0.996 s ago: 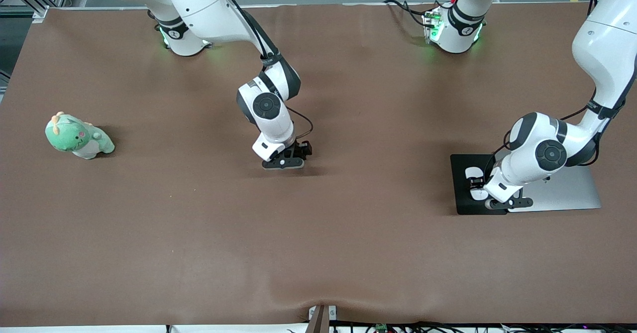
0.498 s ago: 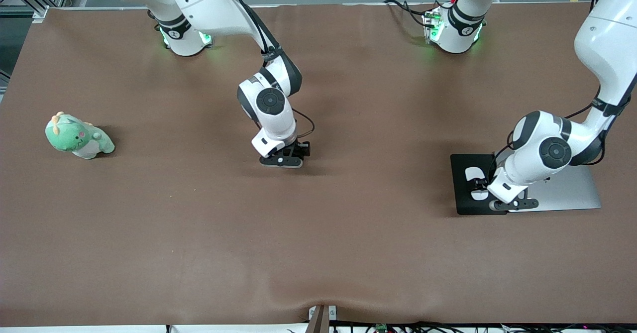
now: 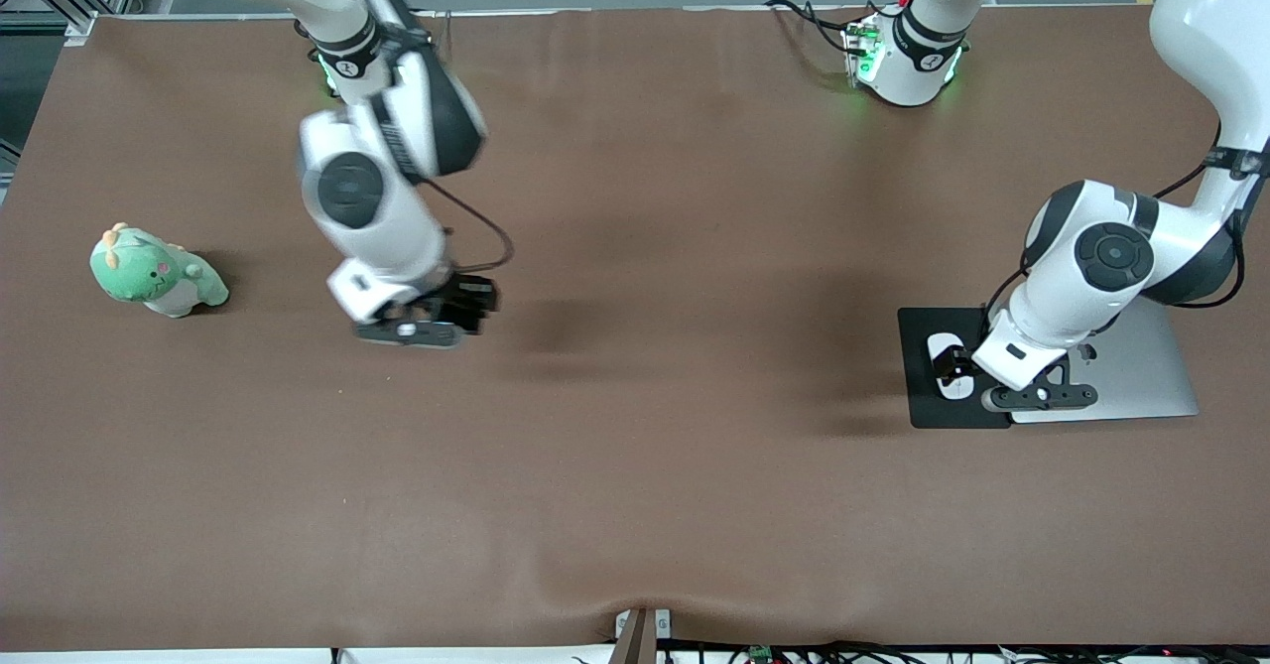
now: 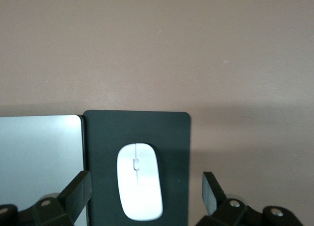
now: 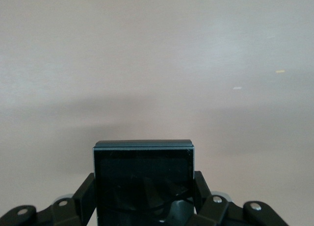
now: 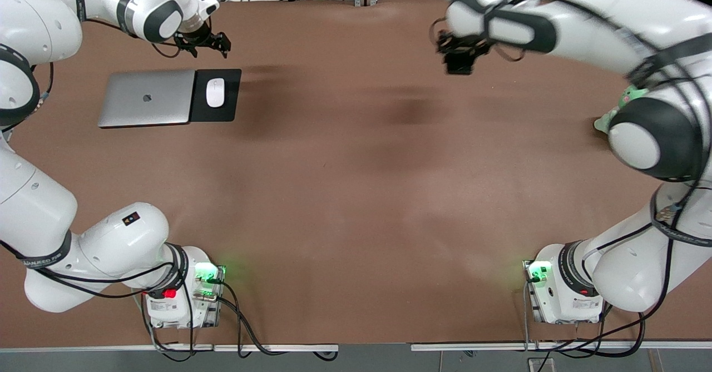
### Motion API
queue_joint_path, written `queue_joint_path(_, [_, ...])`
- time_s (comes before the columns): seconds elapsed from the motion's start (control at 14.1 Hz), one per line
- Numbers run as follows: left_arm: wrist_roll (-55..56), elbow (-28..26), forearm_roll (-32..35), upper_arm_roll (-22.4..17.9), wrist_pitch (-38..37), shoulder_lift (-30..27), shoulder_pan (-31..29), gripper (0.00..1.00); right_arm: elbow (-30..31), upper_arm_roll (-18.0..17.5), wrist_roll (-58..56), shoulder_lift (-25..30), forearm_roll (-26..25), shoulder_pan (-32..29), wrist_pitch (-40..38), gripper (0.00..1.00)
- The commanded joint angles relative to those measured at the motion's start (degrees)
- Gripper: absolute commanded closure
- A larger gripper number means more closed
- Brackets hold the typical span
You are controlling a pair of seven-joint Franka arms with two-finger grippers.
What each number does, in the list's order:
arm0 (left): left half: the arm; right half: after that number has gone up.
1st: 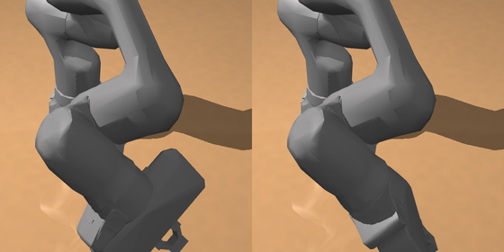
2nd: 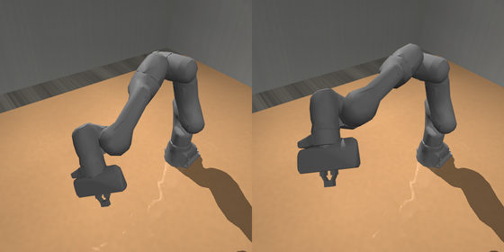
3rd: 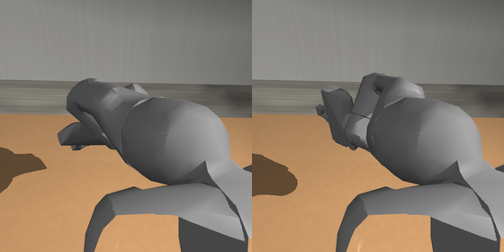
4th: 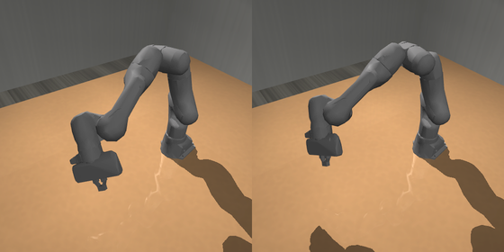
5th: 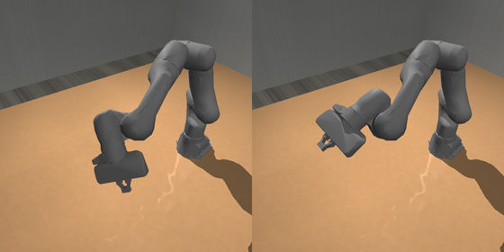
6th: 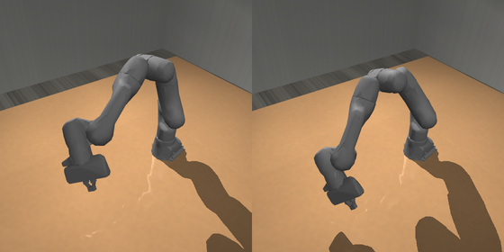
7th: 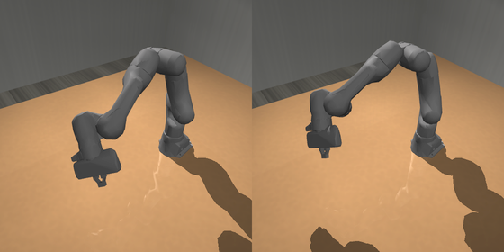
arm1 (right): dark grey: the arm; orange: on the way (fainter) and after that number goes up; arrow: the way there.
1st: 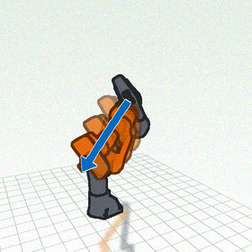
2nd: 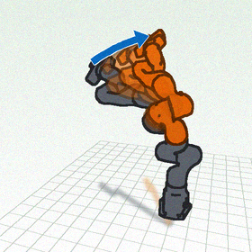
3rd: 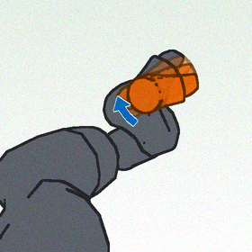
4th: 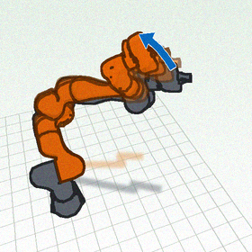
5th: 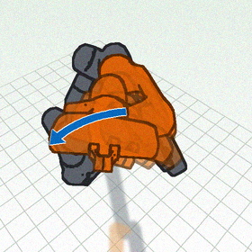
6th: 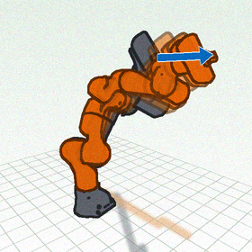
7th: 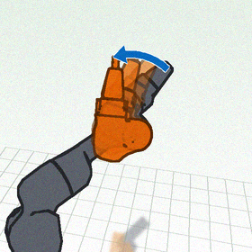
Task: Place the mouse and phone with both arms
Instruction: 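Open the left gripper on the pad while the right gripper lifts the phone, then lower the phone beside the plush toy while the left gripper rises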
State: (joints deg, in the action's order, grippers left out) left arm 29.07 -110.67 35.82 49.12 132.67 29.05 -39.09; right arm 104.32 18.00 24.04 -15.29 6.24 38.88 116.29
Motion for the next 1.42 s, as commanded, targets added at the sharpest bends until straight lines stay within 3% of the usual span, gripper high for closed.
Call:
queue_joint_path(0.0, [0.2,-0.4,-3.5,5.1,-2.9,-3.7,-4.0,0.00,1.4,-0.6,-7.1,5.6,-0.4,-7.5,-3.7,1.00])
queue_joint_path(0.5, [-0.9,13.8,-10.0,12.6,-23.3,-3.9,-4.3,0.00,1.6,-0.6,-26.0,8.0,-0.3,-26.7,-6.2,1.00])
queue_joint_path(0.71, [-0.9,18.9,-11.2,14.9,-29.6,-3.9,-4.3,0.00,5.4,-0.7,-28.3,7.8,0.2,-30.3,-5.0,1.00])
queue_joint_path(1.07, [-4.8,25.8,-13.4,16.4,-36.2,-3.9,-4.6,0.00,21.3,-0.7,-34.1,7.8,2.4,-33.3,12.3,1.00])
queue_joint_path(1.35, [-4.5,27.2,-13.6,17.2,-38.5,-5.9,-4.6,0.00,28.6,-0.8,-35.3,6.6,2.8,-34.5,21.5,1.00])
